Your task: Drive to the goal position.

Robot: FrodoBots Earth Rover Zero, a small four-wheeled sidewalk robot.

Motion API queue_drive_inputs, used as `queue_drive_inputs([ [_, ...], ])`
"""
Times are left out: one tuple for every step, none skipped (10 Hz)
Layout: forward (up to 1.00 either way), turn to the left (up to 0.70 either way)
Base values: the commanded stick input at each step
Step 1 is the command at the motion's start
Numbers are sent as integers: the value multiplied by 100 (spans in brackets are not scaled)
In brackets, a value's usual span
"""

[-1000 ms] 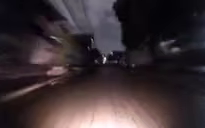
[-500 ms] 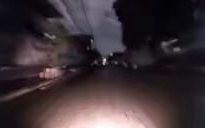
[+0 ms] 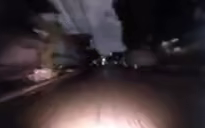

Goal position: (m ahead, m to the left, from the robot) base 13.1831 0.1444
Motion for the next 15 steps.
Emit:
queue_drive_inputs([
  [100, 0],
  [100, 0],
  [100, 0],
  [100, 0],
  [100, 0],
  [100, 0],
  [100, 0],
  [100, 0],
  [100, 0],
  [100, 0],
  [100, 0],
  [100, 0],
  [100, 0],
  [100, 0],
  [100, 0],
])
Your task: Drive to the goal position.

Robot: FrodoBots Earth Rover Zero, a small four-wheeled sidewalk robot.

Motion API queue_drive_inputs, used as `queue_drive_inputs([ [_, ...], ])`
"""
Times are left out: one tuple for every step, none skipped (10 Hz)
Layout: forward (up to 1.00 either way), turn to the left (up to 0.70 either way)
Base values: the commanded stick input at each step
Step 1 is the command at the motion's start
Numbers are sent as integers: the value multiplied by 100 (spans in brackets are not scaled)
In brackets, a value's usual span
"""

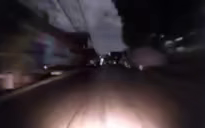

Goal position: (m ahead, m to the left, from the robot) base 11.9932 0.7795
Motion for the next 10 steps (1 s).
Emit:
queue_drive_inputs([
  [100, 0],
  [100, 0],
  [100, 0],
  [100, 0],
  [100, 0],
  [100, 0],
  [100, 0],
  [100, 0],
  [100, 0],
  [100, 0],
])
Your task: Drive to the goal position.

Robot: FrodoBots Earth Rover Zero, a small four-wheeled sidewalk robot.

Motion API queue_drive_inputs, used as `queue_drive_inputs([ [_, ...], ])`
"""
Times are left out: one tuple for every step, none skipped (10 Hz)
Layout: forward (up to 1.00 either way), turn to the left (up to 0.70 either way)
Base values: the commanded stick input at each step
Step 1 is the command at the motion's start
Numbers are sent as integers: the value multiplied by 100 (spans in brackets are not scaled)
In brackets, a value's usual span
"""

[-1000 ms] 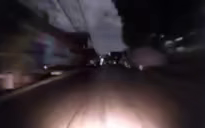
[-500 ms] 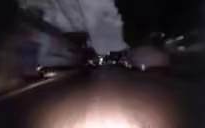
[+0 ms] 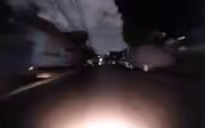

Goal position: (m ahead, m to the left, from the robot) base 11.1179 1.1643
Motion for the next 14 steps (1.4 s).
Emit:
queue_drive_inputs([
  [100, 0],
  [100, 1],
  [100, 17],
  [100, 27],
  [100, 0],
  [100, 0],
  [100, 0],
  [100, 0],
  [100, 0],
  [100, 0],
  [100, 0],
  [100, 0],
  [100, 0],
  [100, 0],
])
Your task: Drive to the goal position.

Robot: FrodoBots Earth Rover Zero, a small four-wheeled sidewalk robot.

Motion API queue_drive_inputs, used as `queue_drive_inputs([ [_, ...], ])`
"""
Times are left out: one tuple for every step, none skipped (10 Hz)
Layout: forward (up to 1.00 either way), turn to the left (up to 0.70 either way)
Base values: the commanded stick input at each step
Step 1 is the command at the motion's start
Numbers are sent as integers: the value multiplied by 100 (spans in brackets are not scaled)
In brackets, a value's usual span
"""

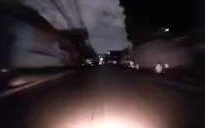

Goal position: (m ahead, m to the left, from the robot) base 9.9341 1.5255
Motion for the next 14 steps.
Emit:
queue_drive_inputs([
  [100, 0],
  [100, 0],
  [100, 0],
  [100, 0],
  [100, 0],
  [100, 0],
  [100, 0],
  [100, 0],
  [100, 13],
  [100, 27],
  [100, 23],
  [100, 1],
  [100, 0],
  [100, 0],
])
